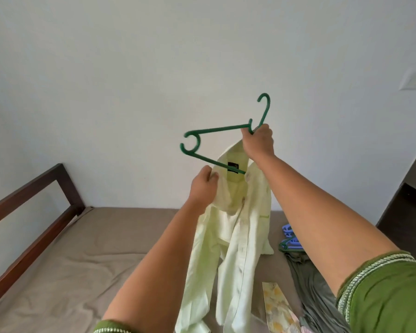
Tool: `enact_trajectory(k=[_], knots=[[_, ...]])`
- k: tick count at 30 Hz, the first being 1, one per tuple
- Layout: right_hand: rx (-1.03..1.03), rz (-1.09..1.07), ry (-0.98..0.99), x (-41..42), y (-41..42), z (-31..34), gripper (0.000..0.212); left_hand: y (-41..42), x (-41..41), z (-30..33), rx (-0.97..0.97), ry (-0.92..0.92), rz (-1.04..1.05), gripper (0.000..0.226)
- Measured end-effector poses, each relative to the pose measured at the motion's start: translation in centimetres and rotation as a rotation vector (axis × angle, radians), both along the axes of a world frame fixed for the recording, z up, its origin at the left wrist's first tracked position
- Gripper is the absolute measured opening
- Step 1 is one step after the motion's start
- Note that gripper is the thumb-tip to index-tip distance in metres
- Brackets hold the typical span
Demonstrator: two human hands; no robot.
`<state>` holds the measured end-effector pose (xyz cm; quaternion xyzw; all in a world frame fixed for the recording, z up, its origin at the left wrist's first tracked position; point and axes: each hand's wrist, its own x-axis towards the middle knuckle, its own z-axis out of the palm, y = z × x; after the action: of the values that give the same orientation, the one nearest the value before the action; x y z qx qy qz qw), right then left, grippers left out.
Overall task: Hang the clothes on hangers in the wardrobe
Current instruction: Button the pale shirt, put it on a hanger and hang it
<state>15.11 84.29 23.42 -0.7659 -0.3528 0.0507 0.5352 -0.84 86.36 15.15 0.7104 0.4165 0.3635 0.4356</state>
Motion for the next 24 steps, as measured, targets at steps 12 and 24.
enact_trajectory(k=[12,24], knots=[[0.039,-0.127,-0.530,2.6,0.2,-2.9,0.073,0.6,-5.8,7.7,-0.433,-0.314,-0.272,0.060],[-0.122,-0.048,-0.562,0.7,1.1,-3.2,0.026,1.2,-7.2,9.3,-0.554,-0.509,-0.413,0.090]])
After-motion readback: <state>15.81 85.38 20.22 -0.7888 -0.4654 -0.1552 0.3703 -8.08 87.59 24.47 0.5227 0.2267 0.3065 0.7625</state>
